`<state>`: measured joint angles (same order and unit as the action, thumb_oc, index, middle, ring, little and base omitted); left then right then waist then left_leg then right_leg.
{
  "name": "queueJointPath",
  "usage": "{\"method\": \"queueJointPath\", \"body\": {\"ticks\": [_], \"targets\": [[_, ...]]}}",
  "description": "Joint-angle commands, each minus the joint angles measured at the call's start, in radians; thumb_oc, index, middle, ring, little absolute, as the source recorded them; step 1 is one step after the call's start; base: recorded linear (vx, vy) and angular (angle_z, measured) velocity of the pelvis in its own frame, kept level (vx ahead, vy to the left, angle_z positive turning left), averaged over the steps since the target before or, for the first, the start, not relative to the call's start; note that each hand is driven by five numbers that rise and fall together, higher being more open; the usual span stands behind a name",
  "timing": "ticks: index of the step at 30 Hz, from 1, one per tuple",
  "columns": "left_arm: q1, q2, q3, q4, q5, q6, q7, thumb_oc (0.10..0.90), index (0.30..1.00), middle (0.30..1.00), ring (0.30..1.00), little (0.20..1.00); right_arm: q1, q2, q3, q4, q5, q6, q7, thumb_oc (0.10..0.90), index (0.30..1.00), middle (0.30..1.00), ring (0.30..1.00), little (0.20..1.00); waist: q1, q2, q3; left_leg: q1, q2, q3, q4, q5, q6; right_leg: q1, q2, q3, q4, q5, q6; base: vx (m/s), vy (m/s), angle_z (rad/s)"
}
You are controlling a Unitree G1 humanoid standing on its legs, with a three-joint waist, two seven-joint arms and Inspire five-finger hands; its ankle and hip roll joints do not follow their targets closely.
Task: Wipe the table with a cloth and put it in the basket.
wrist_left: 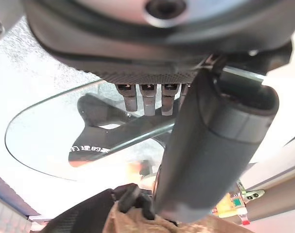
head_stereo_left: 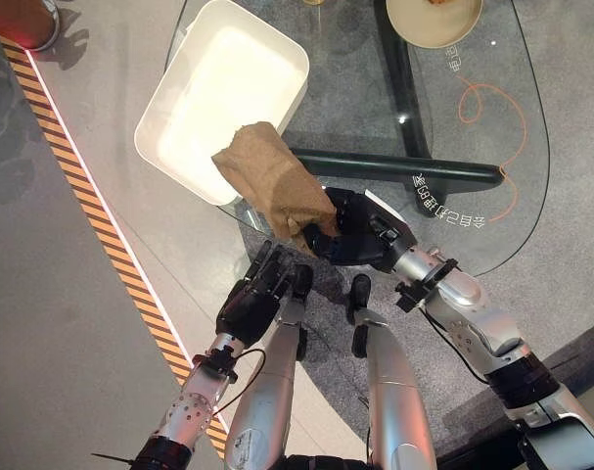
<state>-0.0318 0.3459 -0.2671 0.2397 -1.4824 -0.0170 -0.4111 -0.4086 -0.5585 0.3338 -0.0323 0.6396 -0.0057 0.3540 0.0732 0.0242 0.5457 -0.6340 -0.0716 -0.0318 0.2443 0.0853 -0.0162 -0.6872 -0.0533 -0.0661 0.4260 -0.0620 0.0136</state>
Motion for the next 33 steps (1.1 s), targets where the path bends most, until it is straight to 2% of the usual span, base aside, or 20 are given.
{"method": "queueJointPath", "body": {"ticks": [1,10,16,25,28,33], "targets": [[0.061,0.013,0.011,-0.149,-0.067,-0.034,-0.085,0.800,0.900,0.900,0.900,0.900,-0.005,0.008,-0.035,-0.279,0.047,-0.156,0.116,0.100,0.300,0.300,0.300,0.200,-0.035,0.020,-0.026,-0.010,-0.041,0.041,0.110,-0.119,0.060,0.038,0.041,-0.028,-0.074,0.043,0.022,0.00,0.000,0.00],[0.036,0.051,0.033,-0.230,-0.093,-0.099,-0.094,0.800,0.900,0.900,0.900,0.900,0.053,-0.030,-0.019,-0.269,0.020,-0.194,0.122,0.100,0.300,0.300,0.300,0.200,-0.040,0.000,-0.026,-0.027,-0.038,0.044,0.116,-0.115,0.058,0.037,0.043,-0.027,-0.085,0.048,0.022,0.01,-0.013,-0.01],[0.021,0.074,0.050,-0.274,-0.111,-0.098,-0.129,0.800,0.900,0.900,0.900,0.900,0.066,-0.042,-0.014,-0.273,0.009,-0.213,0.131,0.100,0.300,0.300,0.300,0.200,-0.041,-0.009,-0.026,-0.031,-0.039,0.040,0.116,-0.114,0.057,0.038,0.044,-0.026,-0.091,0.052,0.024,0.00,0.000,0.00],[-0.021,0.104,0.029,-0.286,-0.065,-0.102,-0.108,0.800,0.900,0.900,0.900,0.900,0.047,-0.077,0.052,-0.304,-0.053,-0.149,0.239,0.100,0.300,0.300,0.300,0.200,-0.043,-0.019,-0.026,-0.040,-0.040,0.034,0.124,-0.111,0.054,0.037,0.045,-0.018,-0.093,0.057,0.026,0.00,0.000,0.00],[-0.035,0.116,0.017,-0.290,-0.066,-0.101,-0.112,0.800,0.900,0.900,0.900,0.900,0.041,-0.094,0.075,-0.304,-0.071,-0.128,0.220,0.100,0.300,0.300,0.300,0.200,-0.044,-0.021,-0.026,-0.044,-0.040,0.033,0.124,-0.108,0.053,0.032,0.047,-0.015,-0.091,0.059,0.026,0.00,0.000,0.00],[-0.040,0.128,0.006,-0.292,-0.062,-0.089,-0.151,0.800,0.900,0.900,0.900,0.900,0.035,-0.101,0.089,-0.284,-0.041,-0.150,0.178,0.100,0.300,0.300,0.300,0.200,-0.043,-0.019,-0.026,-0.043,-0.040,0.034,0.123,-0.106,0.054,0.032,0.047,-0.014,-0.093,0.060,0.026,0.00,0.000,0.00]]}}
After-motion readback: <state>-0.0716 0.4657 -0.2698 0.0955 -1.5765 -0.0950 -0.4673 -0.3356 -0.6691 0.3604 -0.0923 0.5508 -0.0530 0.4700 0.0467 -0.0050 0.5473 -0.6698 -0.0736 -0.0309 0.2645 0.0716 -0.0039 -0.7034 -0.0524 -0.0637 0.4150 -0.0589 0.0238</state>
